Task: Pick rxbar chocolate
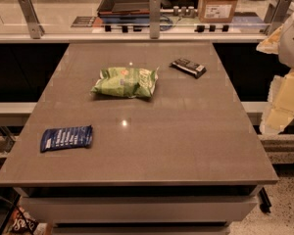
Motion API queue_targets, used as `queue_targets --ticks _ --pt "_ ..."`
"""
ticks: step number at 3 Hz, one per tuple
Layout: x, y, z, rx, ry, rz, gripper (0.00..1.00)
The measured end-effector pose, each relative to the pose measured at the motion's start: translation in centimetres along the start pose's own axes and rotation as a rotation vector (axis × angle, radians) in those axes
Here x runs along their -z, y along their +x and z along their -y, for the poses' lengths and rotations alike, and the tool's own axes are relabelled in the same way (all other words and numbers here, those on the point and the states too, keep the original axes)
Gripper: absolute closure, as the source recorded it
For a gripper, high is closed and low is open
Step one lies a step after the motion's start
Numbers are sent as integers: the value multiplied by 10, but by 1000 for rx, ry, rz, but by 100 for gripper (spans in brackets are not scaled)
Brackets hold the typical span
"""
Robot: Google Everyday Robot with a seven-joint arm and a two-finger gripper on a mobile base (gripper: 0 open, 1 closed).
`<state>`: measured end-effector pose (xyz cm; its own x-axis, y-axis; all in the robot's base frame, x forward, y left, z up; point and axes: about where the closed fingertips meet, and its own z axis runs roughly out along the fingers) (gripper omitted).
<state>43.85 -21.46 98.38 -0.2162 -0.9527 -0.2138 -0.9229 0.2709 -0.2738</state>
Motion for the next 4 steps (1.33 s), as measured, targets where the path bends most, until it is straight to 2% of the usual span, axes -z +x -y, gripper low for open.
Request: queue_targets --ticks 1,2,3,4 --pt "0 0 0 0 0 0 0" --pt "3 5 15 -33 43 44 0" --pt "-3 22 40 -149 115 148 0" --pt "-14 35 69 -264 198 284 0"
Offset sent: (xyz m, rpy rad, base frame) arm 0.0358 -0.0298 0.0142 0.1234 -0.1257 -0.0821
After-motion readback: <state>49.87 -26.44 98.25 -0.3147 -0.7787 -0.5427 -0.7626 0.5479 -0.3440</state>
